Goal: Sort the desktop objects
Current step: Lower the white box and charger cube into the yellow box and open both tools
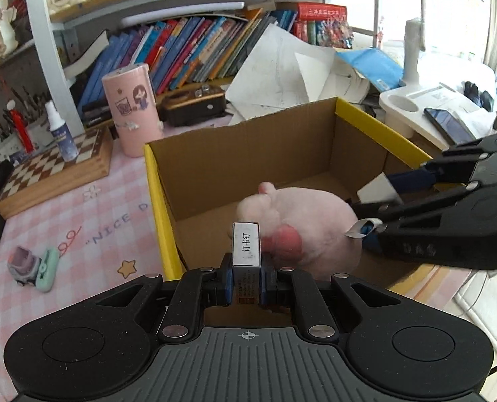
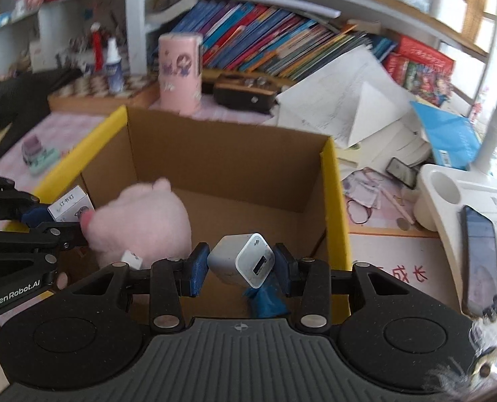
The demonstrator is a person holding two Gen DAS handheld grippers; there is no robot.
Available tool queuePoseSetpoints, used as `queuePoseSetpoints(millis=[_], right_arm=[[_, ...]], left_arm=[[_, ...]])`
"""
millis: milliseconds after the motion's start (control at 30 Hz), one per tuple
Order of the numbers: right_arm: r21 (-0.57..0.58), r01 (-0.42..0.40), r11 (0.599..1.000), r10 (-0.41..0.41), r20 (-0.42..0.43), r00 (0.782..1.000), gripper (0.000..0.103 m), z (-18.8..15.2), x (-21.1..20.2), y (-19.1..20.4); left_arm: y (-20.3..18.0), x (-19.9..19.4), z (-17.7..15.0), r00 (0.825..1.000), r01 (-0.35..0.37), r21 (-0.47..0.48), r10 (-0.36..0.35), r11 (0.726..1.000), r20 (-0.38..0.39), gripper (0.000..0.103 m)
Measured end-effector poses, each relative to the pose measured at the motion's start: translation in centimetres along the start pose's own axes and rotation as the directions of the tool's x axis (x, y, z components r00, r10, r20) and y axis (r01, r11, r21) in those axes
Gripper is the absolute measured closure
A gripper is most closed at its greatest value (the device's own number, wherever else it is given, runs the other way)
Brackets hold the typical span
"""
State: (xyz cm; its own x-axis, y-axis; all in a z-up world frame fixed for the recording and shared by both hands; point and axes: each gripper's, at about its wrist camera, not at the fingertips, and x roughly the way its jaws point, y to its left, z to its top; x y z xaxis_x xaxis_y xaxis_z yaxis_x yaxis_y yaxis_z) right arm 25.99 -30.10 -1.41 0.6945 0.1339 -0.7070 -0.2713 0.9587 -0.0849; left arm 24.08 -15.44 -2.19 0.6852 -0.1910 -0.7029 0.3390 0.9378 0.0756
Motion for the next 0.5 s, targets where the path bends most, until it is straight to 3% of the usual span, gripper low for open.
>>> queuePoseSetpoints(millis=[167, 500], right_arm=[[-0.053, -0.025, 0.998, 0.022, -0.054, 0.998, 0.064, -0.1, 1.8, 0.3], [-0.041, -0.089, 0.995, 0.083, -0.130, 0.988, 0.064, 0.4, 3.7, -0.3]], left_arm=[[-0.3, 0.4, 0.2, 1.000, -0.011, 0.014, 0.011, 1.000, -0.007, 0.090], [-0.3, 0.7, 0.4, 1.000, -0.029, 0.020, 0.029, 0.999, -0.001, 0.086]])
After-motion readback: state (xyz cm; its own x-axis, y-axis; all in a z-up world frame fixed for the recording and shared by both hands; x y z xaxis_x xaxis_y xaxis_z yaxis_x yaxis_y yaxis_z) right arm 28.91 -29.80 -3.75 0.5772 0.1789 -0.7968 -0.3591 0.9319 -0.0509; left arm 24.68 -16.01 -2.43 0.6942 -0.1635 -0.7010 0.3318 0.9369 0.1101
